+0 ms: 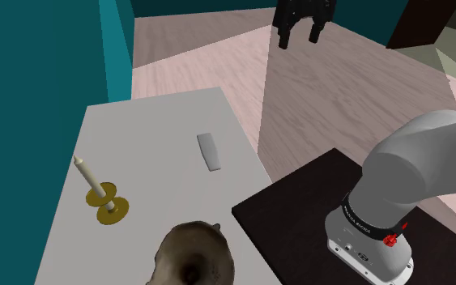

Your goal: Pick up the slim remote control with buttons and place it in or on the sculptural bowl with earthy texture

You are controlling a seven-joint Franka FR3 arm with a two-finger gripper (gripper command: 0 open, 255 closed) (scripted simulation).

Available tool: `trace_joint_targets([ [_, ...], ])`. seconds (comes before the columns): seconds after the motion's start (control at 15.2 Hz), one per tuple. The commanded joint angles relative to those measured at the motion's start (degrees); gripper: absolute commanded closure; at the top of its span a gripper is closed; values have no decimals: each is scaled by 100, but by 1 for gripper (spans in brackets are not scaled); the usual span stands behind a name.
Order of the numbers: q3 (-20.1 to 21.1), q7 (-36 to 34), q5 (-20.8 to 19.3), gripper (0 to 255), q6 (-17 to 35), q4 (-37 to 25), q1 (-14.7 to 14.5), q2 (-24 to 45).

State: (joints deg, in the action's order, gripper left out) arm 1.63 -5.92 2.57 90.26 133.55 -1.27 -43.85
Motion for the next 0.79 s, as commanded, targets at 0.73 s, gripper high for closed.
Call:
trace_joint_targets([
  [0.73, 638, -784, 319, 0, 2192, 1028, -65, 1134],
])
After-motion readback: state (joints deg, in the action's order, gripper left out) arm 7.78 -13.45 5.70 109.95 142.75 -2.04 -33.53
